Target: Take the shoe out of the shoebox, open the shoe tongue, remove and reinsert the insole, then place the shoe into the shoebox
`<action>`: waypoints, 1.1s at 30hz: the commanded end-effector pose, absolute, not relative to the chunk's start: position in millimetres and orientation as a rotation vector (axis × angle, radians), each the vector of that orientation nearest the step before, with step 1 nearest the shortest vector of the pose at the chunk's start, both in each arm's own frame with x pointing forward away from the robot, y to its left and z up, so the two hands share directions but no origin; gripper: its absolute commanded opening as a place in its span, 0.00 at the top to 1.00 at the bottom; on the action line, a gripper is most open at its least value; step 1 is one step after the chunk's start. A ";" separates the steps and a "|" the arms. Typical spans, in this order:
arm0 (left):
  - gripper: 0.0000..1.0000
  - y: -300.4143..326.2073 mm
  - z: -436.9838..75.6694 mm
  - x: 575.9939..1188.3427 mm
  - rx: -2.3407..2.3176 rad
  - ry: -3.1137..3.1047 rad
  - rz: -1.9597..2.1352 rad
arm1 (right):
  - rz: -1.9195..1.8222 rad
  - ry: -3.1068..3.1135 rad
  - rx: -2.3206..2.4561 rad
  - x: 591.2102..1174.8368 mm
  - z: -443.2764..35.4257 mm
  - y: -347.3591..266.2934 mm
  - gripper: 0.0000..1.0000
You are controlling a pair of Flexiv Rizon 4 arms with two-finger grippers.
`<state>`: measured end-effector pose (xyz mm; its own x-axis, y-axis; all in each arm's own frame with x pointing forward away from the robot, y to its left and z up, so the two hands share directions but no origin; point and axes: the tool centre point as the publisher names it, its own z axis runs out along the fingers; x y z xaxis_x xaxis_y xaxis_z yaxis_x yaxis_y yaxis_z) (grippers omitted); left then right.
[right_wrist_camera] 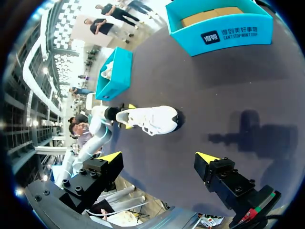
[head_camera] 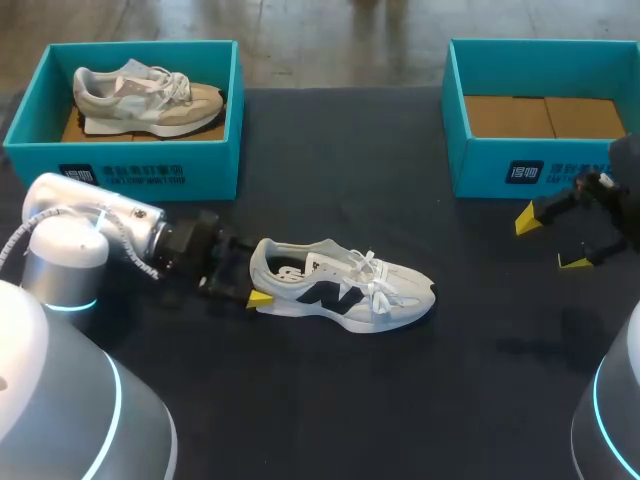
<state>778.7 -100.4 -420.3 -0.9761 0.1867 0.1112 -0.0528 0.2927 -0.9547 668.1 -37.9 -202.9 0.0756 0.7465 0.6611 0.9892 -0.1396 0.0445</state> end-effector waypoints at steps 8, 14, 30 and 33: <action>0.00 -113.0 -428.1 780.6 -0.139 -2.319 1.752 | -0.775 -1.717 -1.945 667.8 -203.4 -36.9 0.00; 0.00 -115.2 -429.1 779.5 -0.136 -2.293 1.763 | -0.775 -1.717 -1.945 667.8 -203.4 -36.9 0.00; 0.00 -123.1 -425.9 770.5 -0.172 -2.261 1.763 | -0.775 -1.717 -1.945 667.8 -203.4 -36.9 0.00; 0.00 -123.3 -424.1 769.8 -0.173 -2.270 1.764 | -0.775 -1.717 -1.945 667.8 -203.4 -36.9 0.00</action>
<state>772.2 -122.1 -425.9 -0.9568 0.2584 0.1332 -0.0662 0.2523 -0.9654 668.1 -37.9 -202.9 0.0756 0.7465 0.6611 0.9892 -0.1396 0.0445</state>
